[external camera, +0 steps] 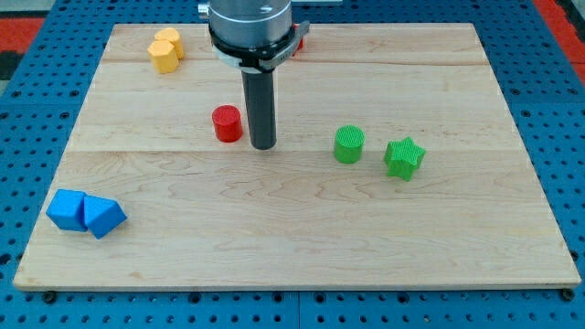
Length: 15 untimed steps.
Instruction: Push the red circle bottom to the red star
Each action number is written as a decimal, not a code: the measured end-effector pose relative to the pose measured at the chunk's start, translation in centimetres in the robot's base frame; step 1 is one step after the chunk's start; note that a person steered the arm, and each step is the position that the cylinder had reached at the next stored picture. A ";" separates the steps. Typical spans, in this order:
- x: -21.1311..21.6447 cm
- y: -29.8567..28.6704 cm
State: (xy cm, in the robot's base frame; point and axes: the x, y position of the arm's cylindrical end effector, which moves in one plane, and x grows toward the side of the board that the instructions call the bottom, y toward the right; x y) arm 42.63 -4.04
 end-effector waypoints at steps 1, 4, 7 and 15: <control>0.2 -1.3; 6.2 -1.4; 0.6 -3.0; -2.6 1.8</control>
State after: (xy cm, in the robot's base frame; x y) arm 40.06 -2.23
